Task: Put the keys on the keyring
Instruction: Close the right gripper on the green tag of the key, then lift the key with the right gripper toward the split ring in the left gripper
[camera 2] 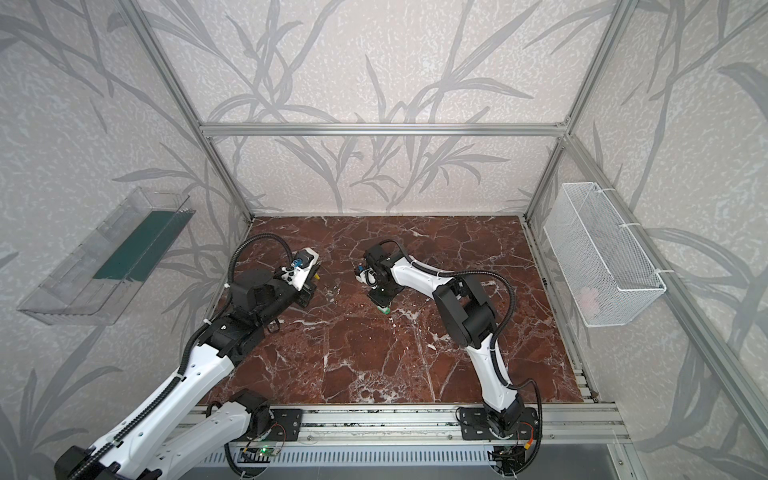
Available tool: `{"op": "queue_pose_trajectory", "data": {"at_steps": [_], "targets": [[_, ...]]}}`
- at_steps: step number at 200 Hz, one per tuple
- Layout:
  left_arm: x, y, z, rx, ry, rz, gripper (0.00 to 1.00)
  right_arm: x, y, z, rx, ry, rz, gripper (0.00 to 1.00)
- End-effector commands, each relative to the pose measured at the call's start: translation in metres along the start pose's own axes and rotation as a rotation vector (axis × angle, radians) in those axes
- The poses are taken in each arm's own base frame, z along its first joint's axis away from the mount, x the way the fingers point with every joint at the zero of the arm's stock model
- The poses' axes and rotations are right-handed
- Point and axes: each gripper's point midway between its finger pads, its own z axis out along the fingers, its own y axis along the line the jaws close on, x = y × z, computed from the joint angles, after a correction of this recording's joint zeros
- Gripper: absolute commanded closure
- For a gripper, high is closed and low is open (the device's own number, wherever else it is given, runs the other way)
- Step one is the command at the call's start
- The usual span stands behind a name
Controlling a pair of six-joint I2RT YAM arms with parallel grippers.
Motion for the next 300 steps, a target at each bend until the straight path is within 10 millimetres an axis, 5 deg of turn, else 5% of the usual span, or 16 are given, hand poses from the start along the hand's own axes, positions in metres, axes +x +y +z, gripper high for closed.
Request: {"op": "queue_pose_trajectory", "data": {"at_steps": [1, 101, 186, 245, 300], "targets": [[-0.021, 0.003, -0.002, -0.005, -0.062, 0.014, 1.0, 0.004, 0.002, 0.01, -0.006, 0.014, -0.012, 0.76], [-0.019, 0.002, 0.002, -0.008, -0.05, 0.01, 1.0, 0.005, 0.01, 0.016, -0.05, 0.012, -0.043, 0.99], [-0.01, -0.002, 0.004, -0.002, -0.029, 0.016, 1.0, 0.001, 0.01, 0.011, -0.041, -0.052, -0.055, 1.0], [-0.017, -0.034, -0.001, 0.168, -0.123, 0.043, 1.0, -0.001, 0.0, -0.062, -0.049, -0.273, -0.094, 1.0], [-0.036, -0.061, -0.002, 0.314, -0.223, 0.108, 1.0, 0.009, 0.024, -0.142, -0.038, -0.526, -0.236, 1.0]]}}
